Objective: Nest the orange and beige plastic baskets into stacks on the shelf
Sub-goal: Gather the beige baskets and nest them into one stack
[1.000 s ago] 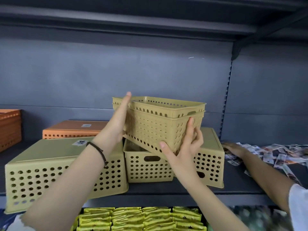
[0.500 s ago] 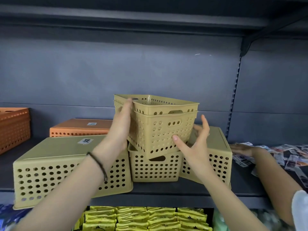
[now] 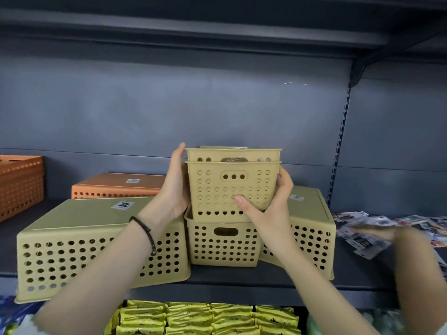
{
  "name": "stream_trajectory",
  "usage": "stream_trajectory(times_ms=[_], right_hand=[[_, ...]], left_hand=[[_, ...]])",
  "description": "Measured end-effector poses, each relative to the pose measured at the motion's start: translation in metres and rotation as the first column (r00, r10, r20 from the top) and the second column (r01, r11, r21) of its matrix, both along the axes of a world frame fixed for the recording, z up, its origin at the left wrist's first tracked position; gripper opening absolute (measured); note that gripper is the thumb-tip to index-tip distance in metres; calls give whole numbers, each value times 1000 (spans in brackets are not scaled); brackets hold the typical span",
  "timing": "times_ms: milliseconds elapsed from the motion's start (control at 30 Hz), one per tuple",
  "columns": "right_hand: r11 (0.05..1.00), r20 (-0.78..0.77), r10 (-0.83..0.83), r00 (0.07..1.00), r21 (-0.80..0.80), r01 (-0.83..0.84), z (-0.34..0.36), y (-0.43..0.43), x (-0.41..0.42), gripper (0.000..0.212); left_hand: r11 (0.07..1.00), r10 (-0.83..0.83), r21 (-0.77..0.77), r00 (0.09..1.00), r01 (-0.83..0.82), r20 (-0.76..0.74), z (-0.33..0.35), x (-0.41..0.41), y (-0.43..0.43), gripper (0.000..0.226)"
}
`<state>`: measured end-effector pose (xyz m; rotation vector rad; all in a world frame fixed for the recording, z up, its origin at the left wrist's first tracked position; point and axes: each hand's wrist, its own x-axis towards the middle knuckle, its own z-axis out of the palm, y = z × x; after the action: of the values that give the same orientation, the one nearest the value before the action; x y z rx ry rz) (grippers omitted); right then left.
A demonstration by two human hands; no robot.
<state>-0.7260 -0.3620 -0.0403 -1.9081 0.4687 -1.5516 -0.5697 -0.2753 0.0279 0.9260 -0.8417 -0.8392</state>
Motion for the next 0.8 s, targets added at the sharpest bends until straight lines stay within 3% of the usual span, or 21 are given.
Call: stream_trajectory(times_ms=[133, 367, 533, 700, 800], right_hand=[[1000, 14, -2, 1000, 22, 2, -5, -1, 12, 87], [998, 19, 27, 999, 63, -28, -2, -14, 16, 79], [997, 46, 59, 997, 43, -61, -3, -18, 14, 79], [997, 52, 78, 996, -1, -78, -6, -16, 8, 79], [997, 71, 74, 995, -13, -73, -2, -13, 8, 80]], left_hand=[[998, 21, 56, 1000, -20, 0, -9, 7, -6, 64], [997, -70, 29, 997, 70, -17, -17, 19, -19, 88], [996, -87, 4, 965, 89, 246, -27, 20, -18, 58], [998, -64, 22, 918, 60, 391, -26, 30, -7, 89], [999, -49, 17, 905, 46, 423, -21, 34, -4, 83]])
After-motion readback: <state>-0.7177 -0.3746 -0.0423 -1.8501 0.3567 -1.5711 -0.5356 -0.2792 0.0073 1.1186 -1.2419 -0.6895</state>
